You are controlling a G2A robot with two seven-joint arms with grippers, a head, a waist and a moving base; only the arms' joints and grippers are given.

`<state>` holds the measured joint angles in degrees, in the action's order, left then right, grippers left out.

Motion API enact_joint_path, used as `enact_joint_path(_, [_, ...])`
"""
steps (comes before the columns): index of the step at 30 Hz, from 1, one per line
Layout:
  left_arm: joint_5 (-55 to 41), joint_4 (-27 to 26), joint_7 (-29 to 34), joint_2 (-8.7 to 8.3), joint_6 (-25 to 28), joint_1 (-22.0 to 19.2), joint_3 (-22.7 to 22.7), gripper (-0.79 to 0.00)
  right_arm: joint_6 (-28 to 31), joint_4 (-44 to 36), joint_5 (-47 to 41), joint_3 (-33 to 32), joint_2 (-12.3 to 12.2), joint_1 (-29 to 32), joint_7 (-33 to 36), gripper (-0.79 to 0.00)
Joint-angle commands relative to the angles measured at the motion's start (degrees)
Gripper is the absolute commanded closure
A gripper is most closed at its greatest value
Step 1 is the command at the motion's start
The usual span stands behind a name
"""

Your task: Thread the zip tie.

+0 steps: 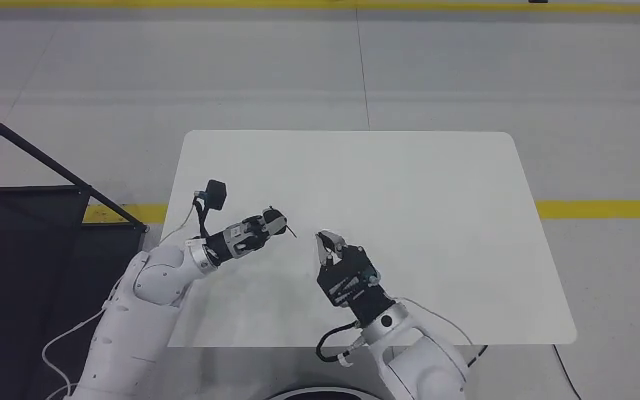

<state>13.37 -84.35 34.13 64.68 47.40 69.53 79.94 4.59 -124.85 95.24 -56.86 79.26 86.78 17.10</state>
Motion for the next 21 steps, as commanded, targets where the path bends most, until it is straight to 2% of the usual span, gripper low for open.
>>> enact_joint_path(1, [0.0,0.0,0.0,0.0,0.0,0.0,0.0,0.0,0.0,0.0,0.0,0.0,0.0,0.0,0.0,0.0])
enact_joint_path(9, [0.2,-0.4,-0.2,0.02,-0.3,0.1,-0.2,0.0,0.0,0.0,0.0,0.0,0.0,0.0,0.0,0.0])
enact_joint_path(10, [1.0,-0.9,-0.3,0.01,-1.0,0.2,-0.4,0.0,0.0,0.0,0.0,0.0,0.0,0.0,0.0,-0.028])
enact_joint_path(11, [2.2,-1.3,-0.3,0.0,-2.0,0.0,-0.6,0.0,0.0,0.0,0.0,0.0,0.0,0.0,0.0,0.0])
enact_joint_path(15, [4.3,-1.6,2.3,-0.05,-2.9,-1.7,-2.8,0.0,3.7,-0.1,1.4,0.4,-0.3,-0.5,-4.1,0.0])
enact_joint_path(21, [0.4,1.3,8.7,-0.28,0.3,-5.5,-6.1,0.0,9.9,-0.5,-1.5,-2.2,-1.2,1.5,-11.8,0.0])
